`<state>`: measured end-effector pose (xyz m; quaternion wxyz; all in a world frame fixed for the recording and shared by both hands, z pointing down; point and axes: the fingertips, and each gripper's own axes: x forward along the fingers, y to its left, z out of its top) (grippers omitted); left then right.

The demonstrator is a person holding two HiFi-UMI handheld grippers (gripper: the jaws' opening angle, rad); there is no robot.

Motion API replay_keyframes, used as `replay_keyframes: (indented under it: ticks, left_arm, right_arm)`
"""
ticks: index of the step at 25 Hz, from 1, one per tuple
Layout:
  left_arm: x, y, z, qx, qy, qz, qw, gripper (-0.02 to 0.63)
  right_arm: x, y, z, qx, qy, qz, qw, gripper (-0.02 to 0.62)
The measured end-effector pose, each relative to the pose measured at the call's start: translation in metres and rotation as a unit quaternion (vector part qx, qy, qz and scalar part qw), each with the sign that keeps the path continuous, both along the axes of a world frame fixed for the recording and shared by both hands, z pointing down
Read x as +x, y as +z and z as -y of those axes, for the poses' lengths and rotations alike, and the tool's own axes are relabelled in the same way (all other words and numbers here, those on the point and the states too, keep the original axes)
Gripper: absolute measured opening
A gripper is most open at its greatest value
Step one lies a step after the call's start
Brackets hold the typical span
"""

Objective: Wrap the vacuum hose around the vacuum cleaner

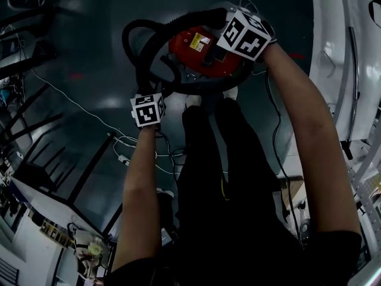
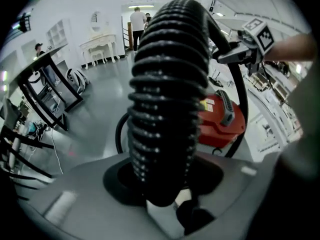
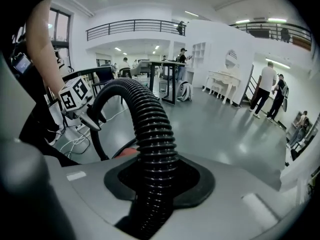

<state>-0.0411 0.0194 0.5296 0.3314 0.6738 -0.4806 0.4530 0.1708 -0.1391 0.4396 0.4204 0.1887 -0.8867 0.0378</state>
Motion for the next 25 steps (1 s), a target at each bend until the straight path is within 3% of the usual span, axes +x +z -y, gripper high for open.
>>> replay_keyframes:
  ticks: [4,10,17,21,25]
  left_arm:
    - [-0.005,-0.005,0.014,0.039,0.025,0.022,0.9987,0.249]
    - [-0.027,-0.019,0.046,0.083,0.013,0.055,0.9949,0.343]
    - [-0.021,-0.041,0.089,0.130,0.094,0.096,0.9824,0.396]
    - [-0.010,-0.062,0.112,0.162,0.143,0.116,0.9694,0.410]
    - [0.028,-0.089,0.128,0.200,0.235,0.126,0.9429,0.410]
  right_arm:
    - [0.003,0.000,-0.002,-0.016,0.002,0.029,0.999,0.132]
    - [0.001,-0.002,-0.005,-0.029,-0.015,0.050,0.998,0.130]
    - [0.001,-0.005,-0.009,-0.043,-0.020,0.071,0.996,0.127]
    - [0.003,-0.008,-0.009,-0.042,-0.020,0.072,0.996,0.127]
    - [0.001,-0.009,-0.012,-0.041,-0.022,0.075,0.996,0.127]
